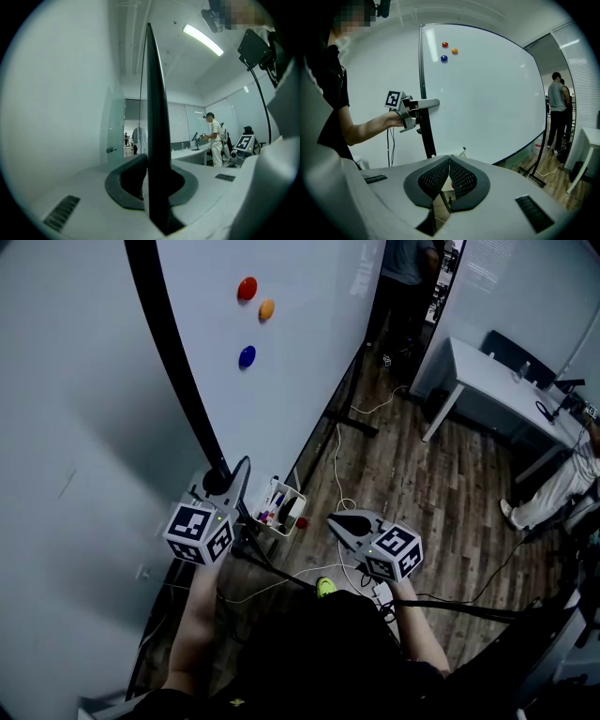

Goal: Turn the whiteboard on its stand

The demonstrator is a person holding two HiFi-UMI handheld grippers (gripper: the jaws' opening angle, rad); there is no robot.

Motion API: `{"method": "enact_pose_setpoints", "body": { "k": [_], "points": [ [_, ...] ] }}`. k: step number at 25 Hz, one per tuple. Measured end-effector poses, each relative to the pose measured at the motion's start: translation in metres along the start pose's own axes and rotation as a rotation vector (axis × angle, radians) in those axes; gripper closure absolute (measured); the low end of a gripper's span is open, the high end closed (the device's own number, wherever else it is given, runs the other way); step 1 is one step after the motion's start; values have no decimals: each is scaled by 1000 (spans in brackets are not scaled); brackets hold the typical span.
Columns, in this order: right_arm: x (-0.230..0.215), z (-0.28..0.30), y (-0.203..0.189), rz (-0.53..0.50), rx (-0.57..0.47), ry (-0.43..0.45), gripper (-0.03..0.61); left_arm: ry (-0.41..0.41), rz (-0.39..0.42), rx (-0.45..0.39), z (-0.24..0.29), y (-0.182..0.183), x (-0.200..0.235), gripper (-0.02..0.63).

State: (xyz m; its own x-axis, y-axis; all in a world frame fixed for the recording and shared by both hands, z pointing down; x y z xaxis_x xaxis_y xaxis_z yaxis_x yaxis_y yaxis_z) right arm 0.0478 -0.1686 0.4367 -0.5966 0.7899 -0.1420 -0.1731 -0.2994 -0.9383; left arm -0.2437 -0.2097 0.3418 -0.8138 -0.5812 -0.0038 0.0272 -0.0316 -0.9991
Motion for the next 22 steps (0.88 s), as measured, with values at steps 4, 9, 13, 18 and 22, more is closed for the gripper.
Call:
{"method": "enact_pose_setpoints", "body": {
  "k": [4,9,13,18,22],
  "points": [
    [-9,-5,-9,-2,12,4,578,18,18,7,3,-6,0,555],
    [-18,-7,-22,-6,19,7,578,22,10,14,5,-19,3,555],
    [-21,-10,-31,-11,28,8,578,29,7,10,5,-26,6,555],
    [-26,-16,-47,-17,37,1,578,44,13,6,8,-40,9,555],
    [-29,-19,-56,-25,40,-6,578,58,22,2,9,-50,13,555]
  ]
}}
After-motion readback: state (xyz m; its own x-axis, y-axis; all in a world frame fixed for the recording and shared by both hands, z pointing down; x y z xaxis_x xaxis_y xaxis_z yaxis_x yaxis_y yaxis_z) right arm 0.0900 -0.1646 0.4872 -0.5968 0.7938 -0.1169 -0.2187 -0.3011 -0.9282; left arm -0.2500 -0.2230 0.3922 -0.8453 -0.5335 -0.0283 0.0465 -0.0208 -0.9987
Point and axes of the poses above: the fingertips, and each gripper's own axes: z forward along the fingers, x to its left, y out of its top, the point moved 10 cm from there along -z, backward along the fingers, and after that the axes turned 2 degrees about -y, right-handed, at the moved point
